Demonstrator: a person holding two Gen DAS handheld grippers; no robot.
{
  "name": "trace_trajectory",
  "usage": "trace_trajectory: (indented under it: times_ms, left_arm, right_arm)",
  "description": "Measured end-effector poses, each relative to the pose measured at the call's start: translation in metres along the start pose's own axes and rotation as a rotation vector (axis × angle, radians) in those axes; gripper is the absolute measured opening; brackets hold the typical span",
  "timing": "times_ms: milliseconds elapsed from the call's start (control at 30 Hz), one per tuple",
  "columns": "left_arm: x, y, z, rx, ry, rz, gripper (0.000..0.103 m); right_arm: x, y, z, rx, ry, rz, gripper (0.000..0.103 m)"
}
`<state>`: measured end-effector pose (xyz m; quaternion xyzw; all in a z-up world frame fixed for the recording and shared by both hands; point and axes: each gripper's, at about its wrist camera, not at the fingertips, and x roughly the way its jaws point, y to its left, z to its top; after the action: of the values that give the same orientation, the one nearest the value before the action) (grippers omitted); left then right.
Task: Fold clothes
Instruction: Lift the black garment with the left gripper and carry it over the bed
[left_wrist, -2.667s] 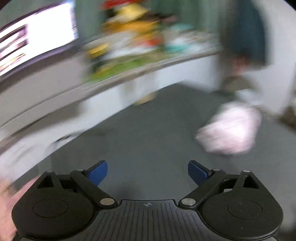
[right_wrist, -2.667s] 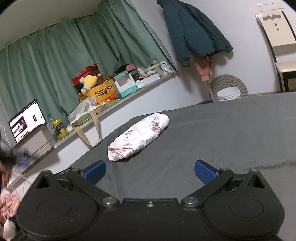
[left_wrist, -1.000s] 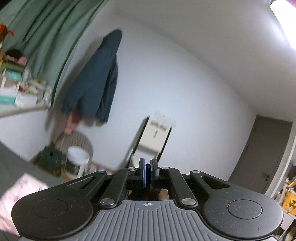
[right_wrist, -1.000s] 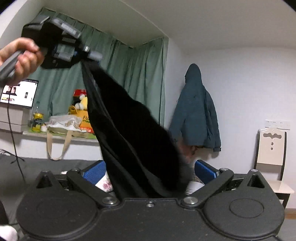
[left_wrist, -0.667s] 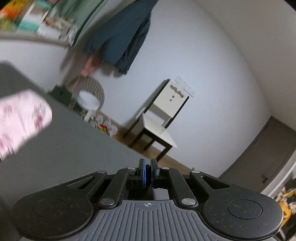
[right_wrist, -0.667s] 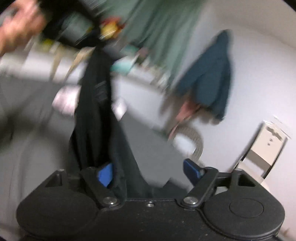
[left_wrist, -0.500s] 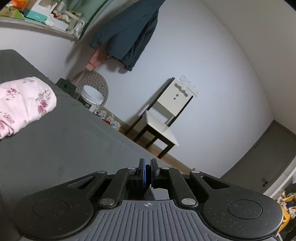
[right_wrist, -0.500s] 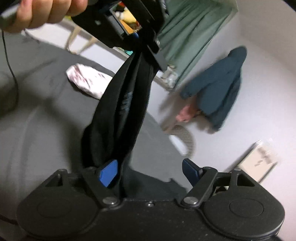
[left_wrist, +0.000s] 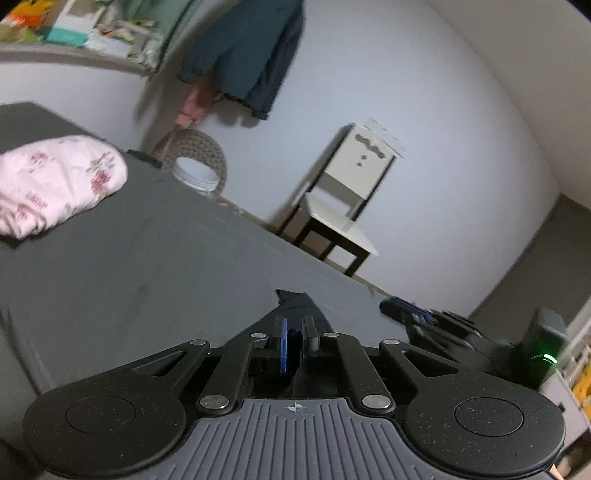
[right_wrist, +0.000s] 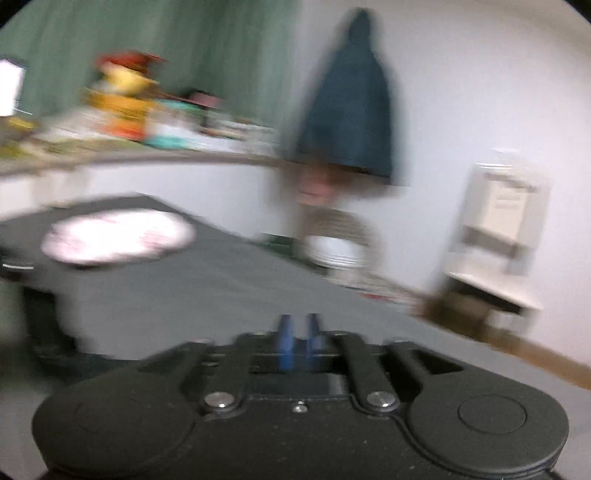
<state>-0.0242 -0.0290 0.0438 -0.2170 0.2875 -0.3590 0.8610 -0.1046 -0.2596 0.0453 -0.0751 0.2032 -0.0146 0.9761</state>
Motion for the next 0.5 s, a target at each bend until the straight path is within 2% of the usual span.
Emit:
trace_trajectory:
  times_ms: [33,67,100,133,167,233,267,300,367,500]
  left_arm:
    - [0.000,0.000,0.000,-0.001,-0.004,0.008,0.005]
    - [0.000,0.000,0.000,-0.002,-0.007,0.016,0.005]
    - [0.000,0.001,0.000,-0.003,-0.011,0.025,0.005]
    - [0.000,0.001,0.000,-0.004,-0.014,0.033,0.005]
    - [-0.001,0.001,-0.001,-0.006,-0.018,0.041,0.005]
    - [-0.004,0.000,-0.001,0.007,-0.029,0.046,0.005]
    - [-0.006,-0.002,0.000,0.018,-0.035,0.044,0.005]
    - [-0.009,-0.004,0.000,0.028,-0.041,0.041,0.005]
    - [-0.012,-0.007,-0.001,0.040,-0.047,0.035,0.005]
    - [-0.021,-0.008,0.000,0.034,-0.063,0.014,0.005]
  right_arm:
    - [-0.005,0.004,-0.005,-0.025,-0.008,0.092,0.079]
    - [-0.010,0.012,-0.010,-0.066,-0.023,0.144,0.082]
    - [-0.011,0.026,-0.015,-0.140,-0.027,0.179,0.080]
    - [-0.010,0.040,-0.019,-0.230,-0.017,0.190,0.072]
    - [-0.007,0.057,-0.026,-0.329,-0.015,0.168,0.062]
    - [0.000,0.092,-0.043,-0.530,-0.014,0.110,0.060]
    - [0.005,0.103,-0.051,-0.598,-0.017,0.059,0.055]
    - [0.009,0.108,-0.054,-0.629,-0.010,0.031,0.050]
    - [0.017,0.112,-0.053,-0.593,0.030,0.041,0.041]
    - [0.028,0.111,-0.050,-0.515,0.085,0.095,0.038]
